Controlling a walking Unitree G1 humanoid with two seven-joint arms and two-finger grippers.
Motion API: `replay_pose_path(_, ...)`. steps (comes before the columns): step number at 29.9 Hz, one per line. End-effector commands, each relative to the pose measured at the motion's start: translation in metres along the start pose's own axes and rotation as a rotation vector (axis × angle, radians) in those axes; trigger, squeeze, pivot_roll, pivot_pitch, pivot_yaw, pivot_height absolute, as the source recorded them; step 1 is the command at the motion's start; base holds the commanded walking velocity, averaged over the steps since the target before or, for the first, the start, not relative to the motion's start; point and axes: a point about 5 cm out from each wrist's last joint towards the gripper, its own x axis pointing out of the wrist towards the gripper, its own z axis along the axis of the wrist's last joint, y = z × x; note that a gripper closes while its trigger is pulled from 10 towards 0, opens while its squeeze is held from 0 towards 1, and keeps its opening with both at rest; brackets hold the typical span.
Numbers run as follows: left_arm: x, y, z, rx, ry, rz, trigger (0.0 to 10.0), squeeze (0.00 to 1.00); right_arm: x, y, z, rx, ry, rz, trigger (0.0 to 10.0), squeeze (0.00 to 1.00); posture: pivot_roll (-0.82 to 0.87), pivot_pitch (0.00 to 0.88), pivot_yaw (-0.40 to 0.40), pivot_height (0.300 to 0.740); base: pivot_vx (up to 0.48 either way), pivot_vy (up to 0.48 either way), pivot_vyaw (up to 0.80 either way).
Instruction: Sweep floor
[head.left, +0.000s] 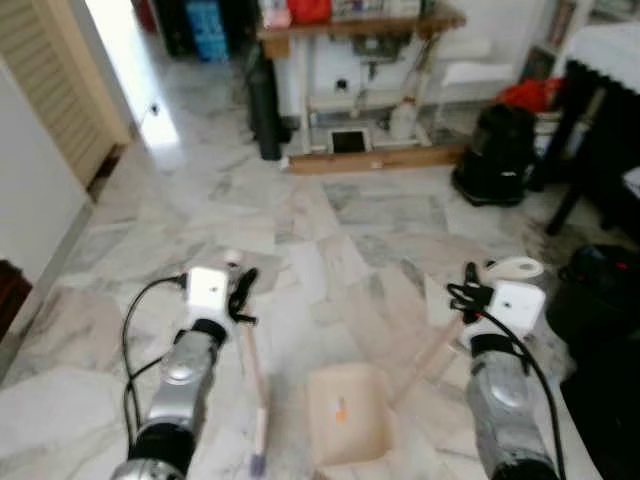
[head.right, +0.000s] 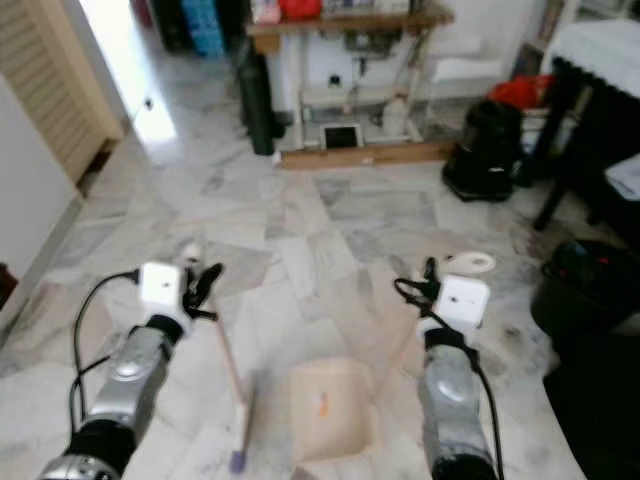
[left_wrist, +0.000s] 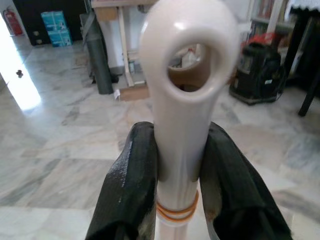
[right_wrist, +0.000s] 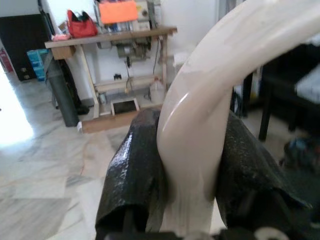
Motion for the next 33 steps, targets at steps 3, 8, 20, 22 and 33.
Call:
replay_pose_path(3, 0.0000, 0.0099, 0.0091, 0.024, -0.039, 0.020, 10.0, 0.00, 0.0056, 0.0131, 0.0139, 0.032, -0.065, 0.036, 10.0, 0.00, -0.05, 0.000, -0.010, 0.740, 0.337, 0.000, 0.00)
replay_pose_path(8, -0.0001, 0.0104, 0.0090, 0.025, -0.038, 0.019, 10.0, 0.00, 0.0055, 0.0132, 0.0139, 0.036, -0.065, 0.036, 10.0, 0.00, -0.05, 0.000, -0.008, 0.740, 0.337, 0.000, 0.00)
replay_pose_path(20, -0.0005, 0.0107, 0.0096, 0.022, -0.039, 0.025, 10.0, 0.00, 0.0065, 0.0132, 0.0124, 0.048, -0.046, 0.043, 10.0, 0.00, -0.04, 0.000, -0.009, 0.740, 0.335, 0.000, -0.64)
replay_pose_path(22, -0.0009, 0.0108, 0.0094, 0.023, -0.038, 0.027, 10.0, 0.00, 0.0063, 0.0137, 0.0120, 0.051, -0.044, 0.046, 10.0, 0.00, -0.04, 0.000, -0.010, 0.740, 0.334, 0.000, -0.75)
replay_pose_path(33, -0.0015, 0.0125, 0.0102, 0.024, -0.041, 0.037, 10.0, 0.00, 0.0057, 0.0150, 0.0118, 0.048, -0.046, 0.047, 10.0, 0.00, -0.04, 0.000, -0.012, 0.740, 0.333, 0.000, -0.72)
